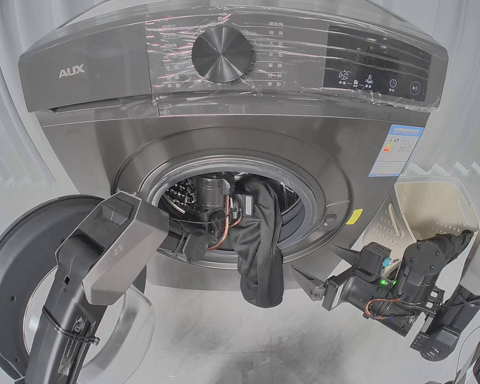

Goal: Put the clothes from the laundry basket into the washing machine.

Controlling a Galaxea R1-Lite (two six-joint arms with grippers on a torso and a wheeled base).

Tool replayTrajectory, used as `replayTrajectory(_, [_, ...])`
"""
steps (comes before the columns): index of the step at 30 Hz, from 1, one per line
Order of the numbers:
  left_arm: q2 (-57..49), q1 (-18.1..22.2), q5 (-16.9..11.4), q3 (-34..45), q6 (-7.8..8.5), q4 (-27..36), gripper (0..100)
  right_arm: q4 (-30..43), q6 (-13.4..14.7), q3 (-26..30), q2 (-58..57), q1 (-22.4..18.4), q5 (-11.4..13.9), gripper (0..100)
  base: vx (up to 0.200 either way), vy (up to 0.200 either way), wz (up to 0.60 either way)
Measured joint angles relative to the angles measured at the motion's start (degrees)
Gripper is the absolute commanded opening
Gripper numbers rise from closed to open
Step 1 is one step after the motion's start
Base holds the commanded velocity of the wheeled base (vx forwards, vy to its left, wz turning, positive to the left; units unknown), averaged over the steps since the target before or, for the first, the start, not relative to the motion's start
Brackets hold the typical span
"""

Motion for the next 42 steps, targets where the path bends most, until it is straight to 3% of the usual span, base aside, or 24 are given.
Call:
replayTrajectory(9, [1.5, 3.7, 2.0, -7.0, -0.43, 2.4, 0, 0.0, 0.1, 0.0, 0.1, 0.2, -0.1, 100, 0.0, 0.0, 0.0])
replayTrajectory(10, [1.5, 3.7, 2.0, -7.3, -0.44, 2.5, 100, 0.0, 0.1, 0.0, 0.1, 0.2, -0.1, 100, 0.0, 0.0, 0.0])
replayTrajectory(19, [1.4, 4.0, 2.1, -4.1, -1.0, 2.9, 100, 0.0, 0.1, 0.1, 0.1, 0.2, 0.0, 100, 0.0, 0.0, 0.0])
replayTrajectory(28, [-2.4, 3.4, 1.4, 8.7, -0.65, 3.1, 100, 0.0, 0.1, 0.1, 0.1, 0.2, 0.0, 100, 0.0, 0.0, 0.0])
replayTrajectory(34, [-7.1, 1.8, -0.5, 17.4, -0.07, 2.9, 100, 0.0, 0.1, 0.1, 0.1, 0.2, 0.0, 100, 0.0, 0.0, 0.0])
replayTrajectory(42, [-11.3, -2.8, -5.1, 23.4, 0.3, 2.4, 100, 0.0, 0.1, 0.4, 0.1, 0.2, 0.0, 100, 0.0, 0.0, 0.0])
